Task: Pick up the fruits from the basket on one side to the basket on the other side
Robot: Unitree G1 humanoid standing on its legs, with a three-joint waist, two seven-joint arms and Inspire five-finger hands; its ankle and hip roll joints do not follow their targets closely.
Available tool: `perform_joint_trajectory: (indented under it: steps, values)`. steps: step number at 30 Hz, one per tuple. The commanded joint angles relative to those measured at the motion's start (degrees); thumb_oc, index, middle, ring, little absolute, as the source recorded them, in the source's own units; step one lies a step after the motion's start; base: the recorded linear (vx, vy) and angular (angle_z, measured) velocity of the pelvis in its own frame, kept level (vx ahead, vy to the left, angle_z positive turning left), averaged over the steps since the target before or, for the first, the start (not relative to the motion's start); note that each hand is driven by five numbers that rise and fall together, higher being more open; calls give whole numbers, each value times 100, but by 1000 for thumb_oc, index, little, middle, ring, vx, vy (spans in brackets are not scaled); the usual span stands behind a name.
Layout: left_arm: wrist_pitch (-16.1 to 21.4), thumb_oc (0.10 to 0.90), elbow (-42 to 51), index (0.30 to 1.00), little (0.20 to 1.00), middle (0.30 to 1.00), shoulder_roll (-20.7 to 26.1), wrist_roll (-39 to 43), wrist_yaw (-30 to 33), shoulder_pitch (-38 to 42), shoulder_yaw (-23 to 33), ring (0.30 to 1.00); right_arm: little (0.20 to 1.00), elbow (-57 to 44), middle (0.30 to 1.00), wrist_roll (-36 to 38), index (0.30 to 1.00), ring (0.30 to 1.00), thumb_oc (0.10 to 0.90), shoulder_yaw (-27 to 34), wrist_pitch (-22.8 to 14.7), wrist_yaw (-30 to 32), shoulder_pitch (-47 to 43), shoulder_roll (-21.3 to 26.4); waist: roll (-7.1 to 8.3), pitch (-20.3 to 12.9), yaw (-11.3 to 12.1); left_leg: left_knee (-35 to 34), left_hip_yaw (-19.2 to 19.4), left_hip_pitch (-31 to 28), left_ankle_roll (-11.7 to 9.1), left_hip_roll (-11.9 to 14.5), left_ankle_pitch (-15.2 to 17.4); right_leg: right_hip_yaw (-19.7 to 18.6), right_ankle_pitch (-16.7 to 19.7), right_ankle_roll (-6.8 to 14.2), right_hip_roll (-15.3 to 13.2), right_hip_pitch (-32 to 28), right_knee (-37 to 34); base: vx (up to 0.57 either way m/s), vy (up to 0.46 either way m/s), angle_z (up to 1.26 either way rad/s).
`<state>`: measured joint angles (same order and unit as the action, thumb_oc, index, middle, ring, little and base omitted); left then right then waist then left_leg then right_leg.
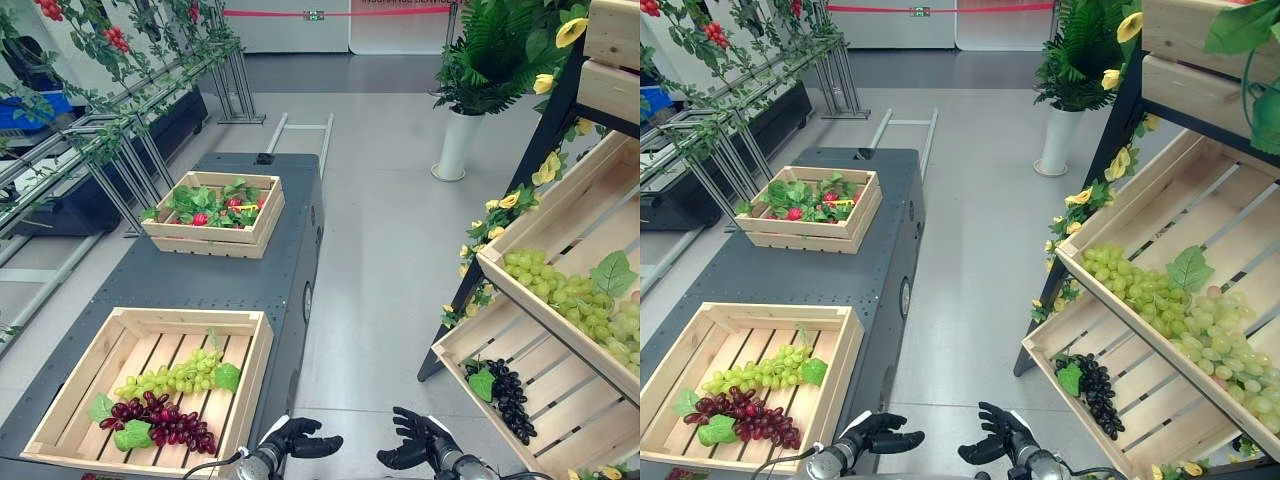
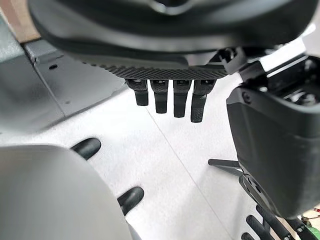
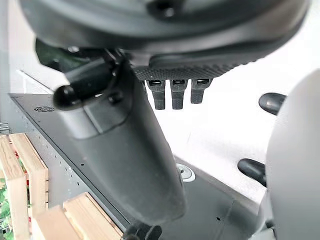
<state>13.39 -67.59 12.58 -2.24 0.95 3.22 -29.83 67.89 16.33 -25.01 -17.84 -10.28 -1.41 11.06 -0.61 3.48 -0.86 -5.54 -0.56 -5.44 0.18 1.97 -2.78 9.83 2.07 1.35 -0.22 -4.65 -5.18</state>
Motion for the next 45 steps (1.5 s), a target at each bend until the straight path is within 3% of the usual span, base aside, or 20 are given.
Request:
perform_joint_trajectory:
  steps: [1,5,8,10,11,13,15,18,22,27,30,36,45]
  values:
    - [467,800,-266,900,900,900,-146,-338,157,383,-50,900,900,128,900,86,900,900,800,91,-197,-314,-606,-90,188,223,28,54,436,-192,175,-275,636,-318,-198,159,-140,-264,18,0,0,0]
    - [515,800,-210,900,900,900,-117,-619,110,439,-161,900,900,106,900,64,900,900,800,39,-153,-245,-652,-83,208,266,66,54,408,-169,183,-279,614,-304,-176,157,-143,-251,18,0,0,0]
    - [763,800,-164,900,900,900,-70,-813,93,514,-293,900,900,101,900,11,900,900,800,27,-154,-235,-678,-78,194,276,78,54,388,-143,188,-289,612,-280,-182,163,-161,-234,18,0,0,0]
    - [1021,800,-112,900,900,900,-27,-809,149,565,-350,900,900,94,900,-4,900,900,800,8,-159,-261,-693,-62,186,280,83,54,374,-128,190,-295,612,-272,-189,169,-171,-224,18,5,20,0]
    - [1453,800,30,900,900,900,52,-678,289,646,-439,900,900,47,900,9,900,900,800,-36,-133,-292,-716,-28,178,293,84,54,367,-118,192,-300,610,-270,-189,177,-179,-217,18,11,36,0]
    - [1641,800,155,900,900,900,100,-618,391,702,-455,900,900,7,900,7,900,900,800,-62,-103,-308,-726,0,174,303,87,54,355,-113,191,-307,608,-272,-190,182,-183,-214,18,9,36,0]
    - [2065,800,728,900,900,900,336,-564,800,845,-376,900,900,-112,900,26,900,900,800,-108,-78,-383,-734,122,170,356,109,54,335,-78,193,-318,586,-269,-180,181,-195,-189,18,-2,52,-1]
    - [2262,800,1294,900,900,900,613,-574,1205,947,-240,900,900,-255,900,94,900,900,800,-115,-28,-431,-737,264,169,414,147,54,300,-33,193,-323,552,-250,-176,174,-205,-151,41,-24,41,4]
    - [2094,800,2718,900,900,900,1324,-998,1801,1124,334,900,900,-522,900,179,900,900,800,14,-4,-340,-606,430,144,511,289,54,131,50,207,-351,495,-129,-180,139,-246,-112,61,-8,27,4]
    - [1785,800,3615,900,900,900,2085,-1684,2160,1147,693,900,900,-840,900,331,900,900,800,134,14,-184,-356,465,133,513,339,54,13,101,194,-375,457,-30,-210,135,-276,-109,83,25,22,13]
    - [1344,800,4082,900,900,900,2916,-2192,2825,1307,1142,900,900,-981,900,219,900,900,800,218,-104,-193,-137,559,83,521,388,54,-81,170,181,-400,414,95,-243,136,-308,-94,89,36,42,6]
    - [840,800,3951,900,900,900,3696,-2493,3054,1183,1691,900,900,-1367,900,449,900,900,800,211,-174,-155,48,629,35,552,497,54,-223,215,147,-415,316,336,-343,122,-346,-67,247,41,12,16]
    - [702,800,2558,900,900,900,4028,-2112,3012,1745,1884,900,900,-1684,900,795,900,900,800,-103,-224,-248,-181,891,-17,920,521,326,-234,497,124,-412,266,474,-516,51,-402,298,754,-45,40,17]
